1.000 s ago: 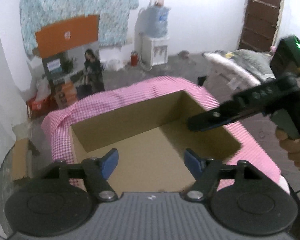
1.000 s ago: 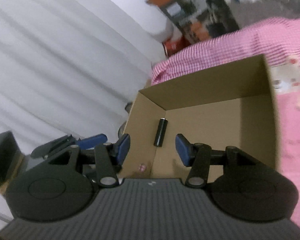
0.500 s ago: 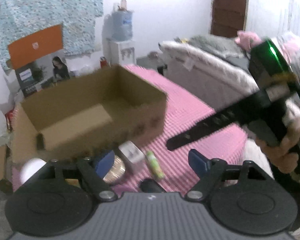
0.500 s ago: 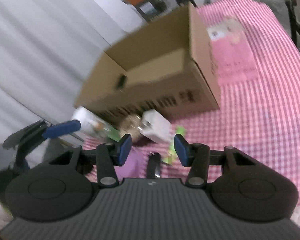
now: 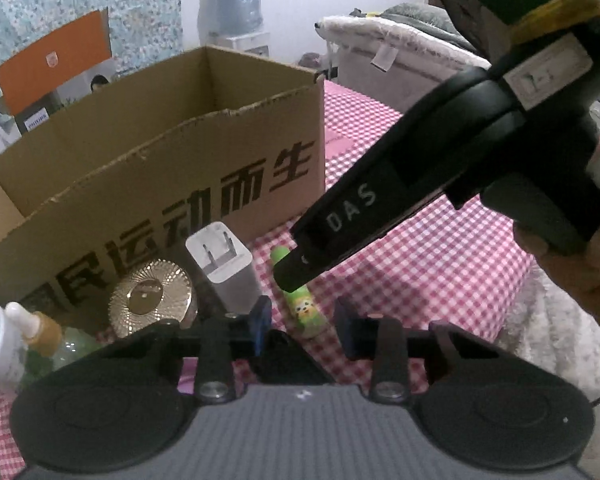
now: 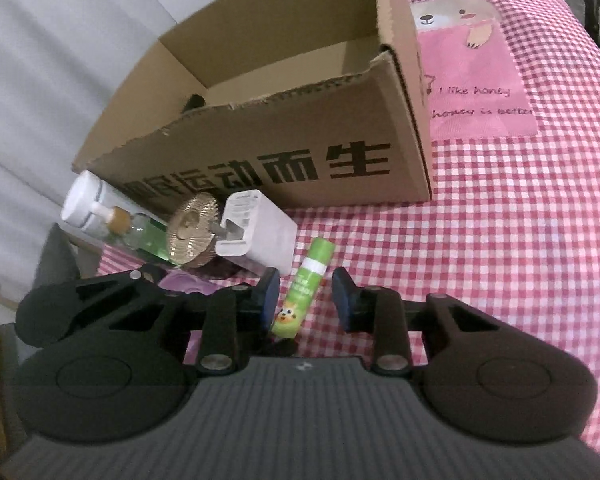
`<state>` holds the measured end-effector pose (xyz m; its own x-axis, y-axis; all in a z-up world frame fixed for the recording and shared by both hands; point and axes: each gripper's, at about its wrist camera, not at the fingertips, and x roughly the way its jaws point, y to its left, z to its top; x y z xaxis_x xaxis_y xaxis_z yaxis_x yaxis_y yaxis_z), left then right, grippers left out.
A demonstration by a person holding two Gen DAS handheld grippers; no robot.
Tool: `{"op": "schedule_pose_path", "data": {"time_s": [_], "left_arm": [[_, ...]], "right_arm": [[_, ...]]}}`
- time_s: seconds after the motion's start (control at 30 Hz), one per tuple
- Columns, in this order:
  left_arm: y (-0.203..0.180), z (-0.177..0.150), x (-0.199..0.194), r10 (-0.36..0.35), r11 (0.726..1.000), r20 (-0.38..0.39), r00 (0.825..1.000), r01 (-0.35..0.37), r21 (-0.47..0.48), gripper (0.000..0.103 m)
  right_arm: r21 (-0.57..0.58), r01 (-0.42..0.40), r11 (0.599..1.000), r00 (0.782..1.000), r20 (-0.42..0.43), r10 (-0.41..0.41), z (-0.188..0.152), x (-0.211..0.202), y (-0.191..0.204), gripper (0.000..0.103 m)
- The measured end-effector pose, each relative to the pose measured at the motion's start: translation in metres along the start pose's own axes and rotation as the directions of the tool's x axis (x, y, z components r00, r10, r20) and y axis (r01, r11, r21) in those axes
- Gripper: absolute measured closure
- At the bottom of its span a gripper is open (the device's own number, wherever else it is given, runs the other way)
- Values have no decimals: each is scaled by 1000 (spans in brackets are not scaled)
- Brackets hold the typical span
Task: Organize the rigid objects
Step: 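Withdraw the right gripper from the box back toward the table, then grasp the green glue stick with the right gripper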
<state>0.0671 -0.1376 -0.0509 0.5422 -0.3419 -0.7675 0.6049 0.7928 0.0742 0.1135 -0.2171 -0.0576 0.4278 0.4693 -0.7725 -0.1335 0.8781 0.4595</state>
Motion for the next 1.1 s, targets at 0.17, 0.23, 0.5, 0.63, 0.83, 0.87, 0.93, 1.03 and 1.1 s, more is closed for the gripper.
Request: {"op": "schedule_pose_path", "data": {"time_s": [0.17, 0.23, 0.5, 0.63, 0.83, 0.87, 0.93, 1.03, 1.1], "left_arm": [[5, 0, 10, -21, 1000, -20, 1000, 20, -8, 73], [7, 0, 12, -31, 999, -25, 999, 31, -12, 73], [2, 8, 26, -74, 997, -48, 996, 74, -3, 66], [-3, 11, 29, -85, 996, -48, 995, 85, 6, 59], [-10, 18, 34, -89, 996, -43, 995, 89, 8, 63], [-10, 19, 35, -86, 996, -43, 995, 87, 5, 64], [-9, 20, 35, -78, 997, -39, 996, 79, 1, 67], [-8, 21, 35, -82, 997, -35, 996, 82, -7, 68], [-7, 20, 33, -82, 997, -30, 996, 82, -9, 68]], "right_arm": [[-15, 18, 1000, 1000, -25, -18, 3, 12, 2, 82], [-5, 8, 1000, 1000, -28, -8, 3, 14, 1, 85], [100, -17, 995, 1000, -6, 18, -5, 5, -18, 88], [150, -29, 988, 1000, 7, 28, -14, -3, -30, 89], [185, -57, 981, 998, 20, 54, -20, -8, -40, 90], [185, -60, 981, 998, 22, 57, -20, -8, -41, 90], [181, -62, 982, 998, 26, 58, -20, -9, -41, 90], [182, -73, 981, 997, 36, 67, -21, -10, -42, 89], [188, -74, 979, 997, 40, 68, -22, -10, -42, 89]]}}
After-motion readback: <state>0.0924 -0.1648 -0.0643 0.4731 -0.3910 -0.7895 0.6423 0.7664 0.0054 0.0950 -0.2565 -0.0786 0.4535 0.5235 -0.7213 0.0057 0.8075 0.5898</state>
